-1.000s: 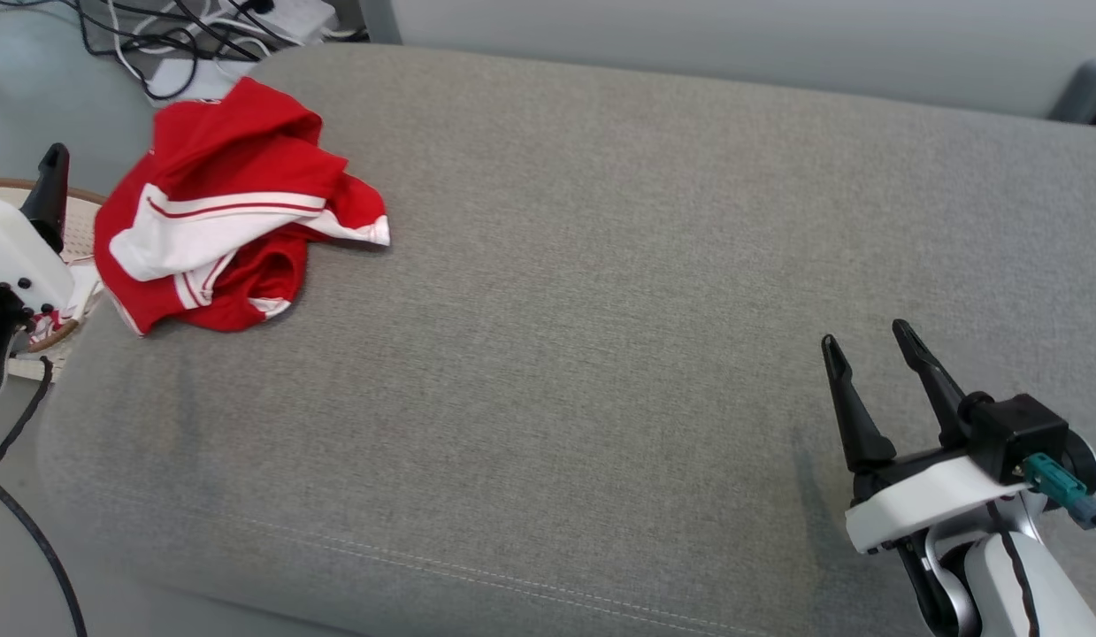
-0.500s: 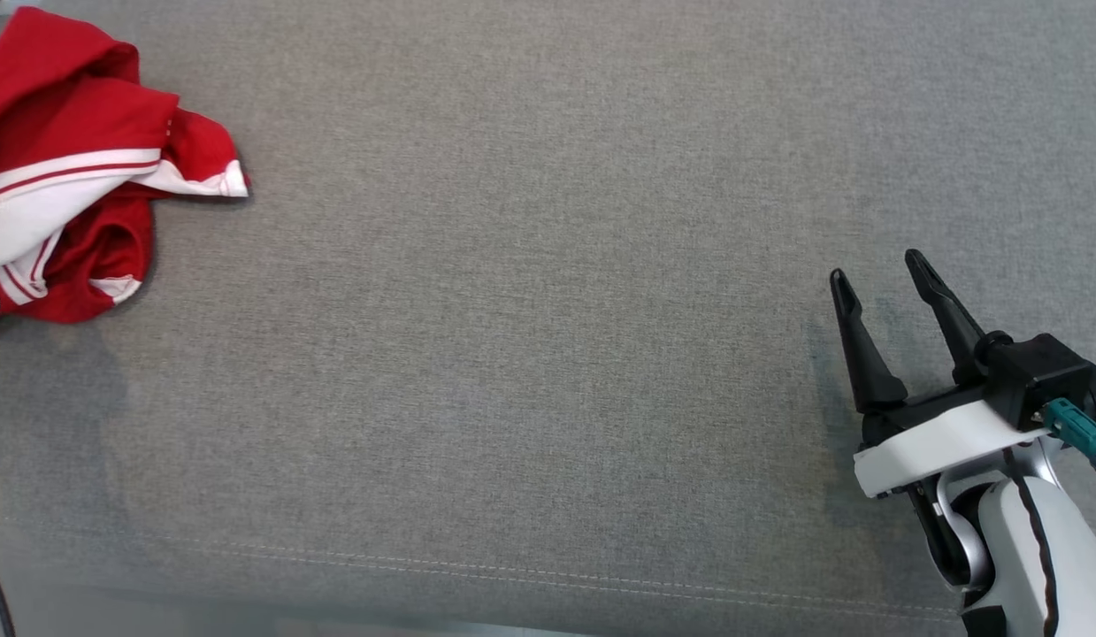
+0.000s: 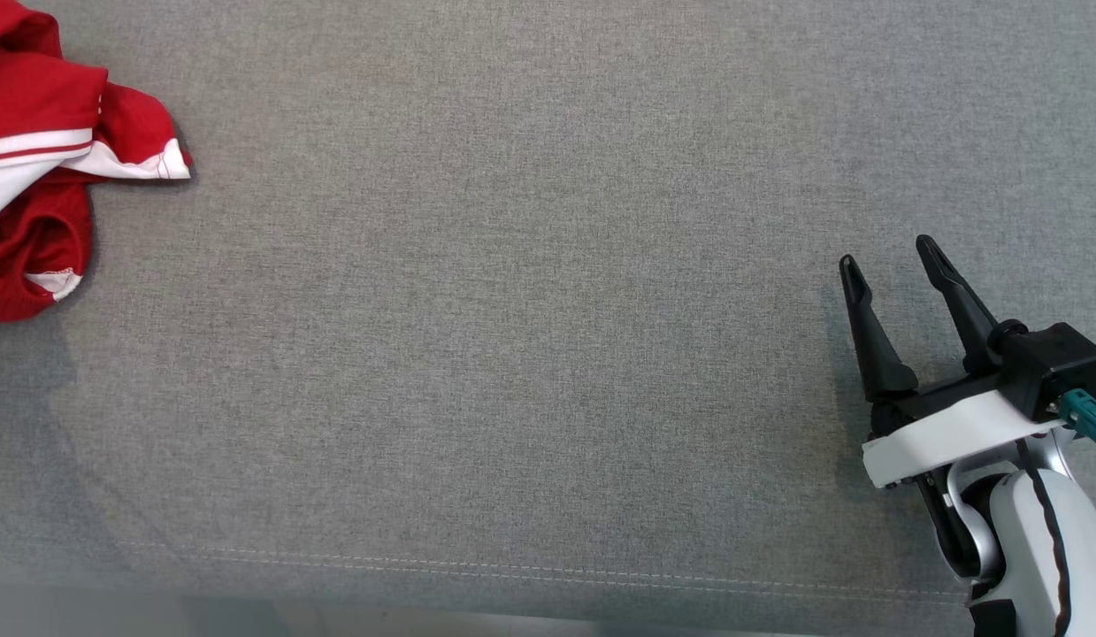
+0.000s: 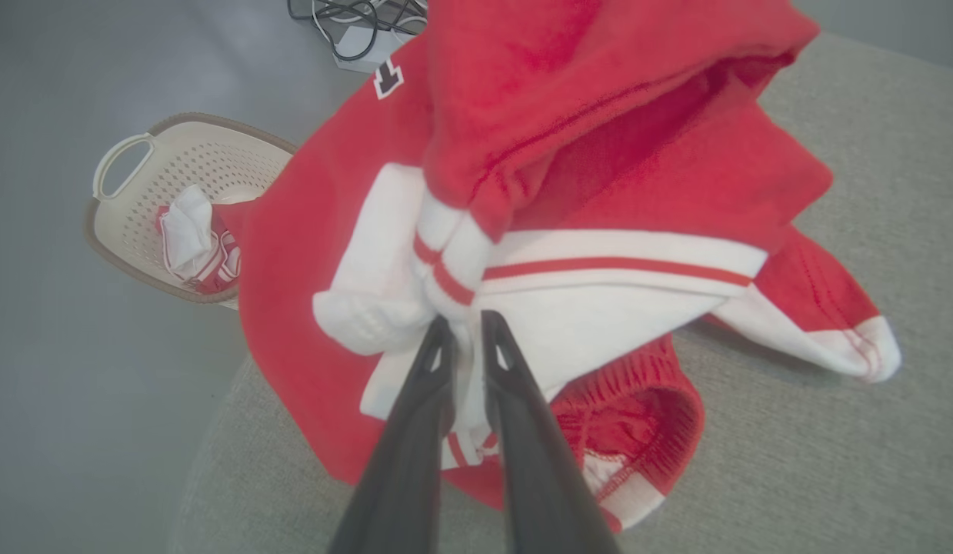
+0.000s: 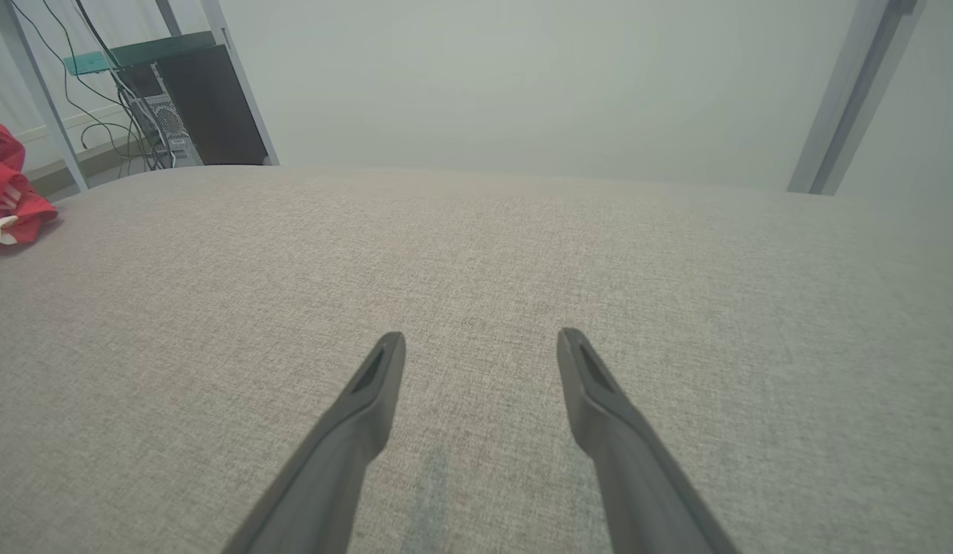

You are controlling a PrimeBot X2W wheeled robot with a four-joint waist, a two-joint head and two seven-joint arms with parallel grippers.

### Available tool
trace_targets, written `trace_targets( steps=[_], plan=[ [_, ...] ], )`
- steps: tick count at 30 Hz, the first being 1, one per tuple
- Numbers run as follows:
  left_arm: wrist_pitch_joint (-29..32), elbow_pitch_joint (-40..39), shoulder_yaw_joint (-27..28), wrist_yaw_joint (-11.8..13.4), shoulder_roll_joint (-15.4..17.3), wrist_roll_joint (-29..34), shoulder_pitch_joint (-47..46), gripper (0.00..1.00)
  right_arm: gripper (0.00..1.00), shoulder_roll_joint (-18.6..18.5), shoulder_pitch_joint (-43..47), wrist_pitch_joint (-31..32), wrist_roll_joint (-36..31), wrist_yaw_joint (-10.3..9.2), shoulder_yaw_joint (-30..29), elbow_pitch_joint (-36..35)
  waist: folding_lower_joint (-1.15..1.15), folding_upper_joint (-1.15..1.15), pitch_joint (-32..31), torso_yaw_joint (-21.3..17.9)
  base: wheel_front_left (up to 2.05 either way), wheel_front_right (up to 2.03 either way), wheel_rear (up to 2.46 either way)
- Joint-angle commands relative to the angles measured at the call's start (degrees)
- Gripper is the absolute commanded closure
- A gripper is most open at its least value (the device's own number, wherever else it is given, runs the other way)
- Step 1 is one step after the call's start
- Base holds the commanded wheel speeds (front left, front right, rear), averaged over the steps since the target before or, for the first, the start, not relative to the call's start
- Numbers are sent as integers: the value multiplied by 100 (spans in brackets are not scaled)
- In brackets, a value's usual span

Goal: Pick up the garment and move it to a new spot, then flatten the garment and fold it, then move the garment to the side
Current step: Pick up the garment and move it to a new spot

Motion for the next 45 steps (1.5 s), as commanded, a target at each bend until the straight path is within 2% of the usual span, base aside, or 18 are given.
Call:
trace_targets(
  steps=[1, 11, 19, 22, 26, 30, 31, 33, 37, 41, 45],
  plan=[
    [-22, -88, 118, 54, 441, 69, -214, 100, 0, -11, -70, 11, 38, 41, 108, -174, 0, 0, -4, 5, 0, 0, 0],
    [-297, -368, -235, -172, 476, 328, -457, 100, 0, 48, 38, -56, 124, 41, -99, -115, 0, 0, -254, 198, 0, 0, 0],
    [-612, -1075, -579, -341, 380, 453, -376, 100, 0, 265, 159, -226, 264, 41, -196, 78, 0, 0, -607, 316, 0, 0, 0],
    [-655, -1615, -714, -365, 16, 347, -237, 100, 0, 313, 271, -290, 320, 41, -320, 161, 0, 0, -756, 406, 0, 0, 0],
    [-679, -2470, -934, -218, -456, 342, 138, 100, 0, 403, 372, -355, 357, 41, -402, 243, 0, 0, -915, 359, 0, 0, 0],
    [-558, -3392, -1272, -48, -872, 399, 590, 100, 0, 478, 408, -406, 391, 41, -401, 265, 0, 0, -986, 144, 0, 0, 0],
    [-454, -3785, -1492, 18, -1089, 439, 788, 100, 0, 503, 434, -422, 409, 41, -408, 282, 0, 0, -997, 3, 0, 0, 0],
    [-359, -4088, -1718, 74, -1309, 477, 955, 100, 0, 522, 464, -439, 420, 41, -433, 303, 0, 0, -1011, -154, 0, 0, 0],
    [-207, -4299, -2179, 55, -1780, 498, 1122, 100, 0, 554, 533, -466, 477, 41, -535, 337, 0, 0, -1024, -477, 0, 0, 0],
    [-117, -4170, -2599, -75, -2288, 472, 1025, 100, 0, 579, 536, -485, 494, 41, -575, 328, 0, 0, -991, -890, 0, 0, 0],
    [-128, -3939, -2899, -179, -2648, 490, 730, 100, 0, 608, 475, -502, 537, 41, -525, 298, 0, 0, -912, -1423, 0, 0, 0]
  ],
)
